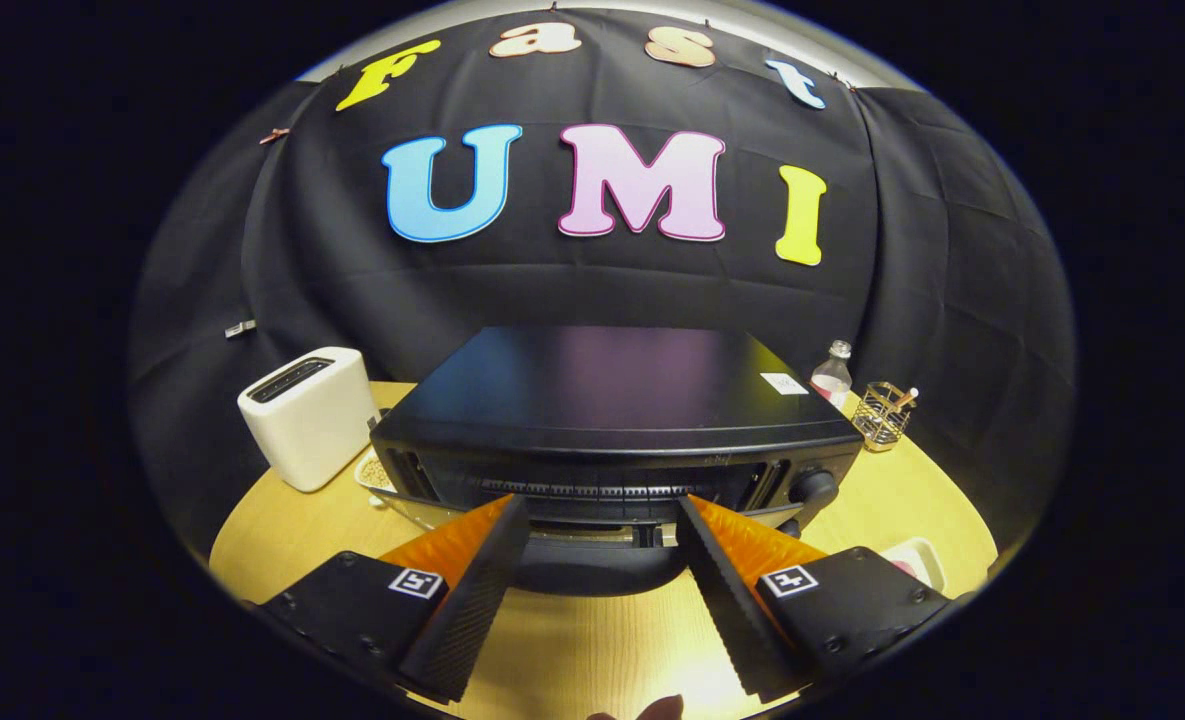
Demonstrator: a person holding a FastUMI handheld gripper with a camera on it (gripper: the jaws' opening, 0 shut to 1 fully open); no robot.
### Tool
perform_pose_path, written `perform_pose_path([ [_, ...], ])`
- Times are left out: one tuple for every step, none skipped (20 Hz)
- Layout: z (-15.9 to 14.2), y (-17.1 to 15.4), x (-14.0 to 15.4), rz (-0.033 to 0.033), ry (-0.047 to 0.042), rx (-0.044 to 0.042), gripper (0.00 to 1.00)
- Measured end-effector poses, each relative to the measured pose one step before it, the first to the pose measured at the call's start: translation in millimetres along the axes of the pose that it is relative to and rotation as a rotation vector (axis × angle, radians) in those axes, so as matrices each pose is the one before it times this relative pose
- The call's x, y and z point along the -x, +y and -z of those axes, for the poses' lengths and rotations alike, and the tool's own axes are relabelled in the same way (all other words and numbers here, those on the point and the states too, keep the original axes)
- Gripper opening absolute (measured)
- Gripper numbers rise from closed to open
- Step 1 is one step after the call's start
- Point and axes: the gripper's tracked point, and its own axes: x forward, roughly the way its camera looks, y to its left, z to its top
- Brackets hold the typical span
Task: Open the toaster oven, put the food inside, and close the toaster oven door.
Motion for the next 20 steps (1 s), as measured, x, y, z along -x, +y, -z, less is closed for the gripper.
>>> perform_pose_path([
  [3.93,-0.30,2.49,-0.00038,0.00778,0.00225,0.99],
  [2.75,0.18,4.65,0.00022,0.00640,-0.00386,0.99],
  [4.31,0.04,2.59,-0.00062,0.00560,0.00378,0.99],
  [5.14,1.65,3.37,-0.00042,0.00619,0.00926,0.98],
  [4.30,0.06,3.36,0.00080,0.00892,0.00551,0.98],
  [6.33,-0.58,3.14,0.00107,0.01287,0.00170,0.99],
  [6.01,0.34,3.21,-0.00002,0.01350,0.00120,0.99],
  [6.75,1.30,3.21,-0.00029,0.01163,0.00360,0.99],
  [6.29,0.49,2.49,-0.00076,0.01126,0.00593,0.99],
  [6.38,0.89,2.24,-0.00043,0.01276,0.00539,0.99],
  [7.86,0.41,2.20,-0.00075,0.01809,0.00306,0.99],
  [8.96,0.60,1.98,-0.00051,0.02057,0.00173,0.99],
  [8.00,0.32,0.90,-0.00093,0.02126,0.00409,0.99],
  [7.56,0.72,0.27,-0.00143,0.01931,0.00111,0.99],
  [5.66,0.42,-0.25,-0.00170,0.01730,-0.00217,0.99],
  [6.12,0.32,-1.24,-0.00153,0.01916,-0.00271,0.99],
  [7.73,0.98,-2.49,-0.00161,0.02259,-0.00041,0.99],
  [12.70,1.47,1.24,-0.00261,0.03071,0.00150,0.99],
  [11.10,0.77,-3.69,-0.00364,0.03497,0.00034,0.99],
  [10.15,1.28,-5.26,-0.00767,0.03519,-0.00131,0.99],
])
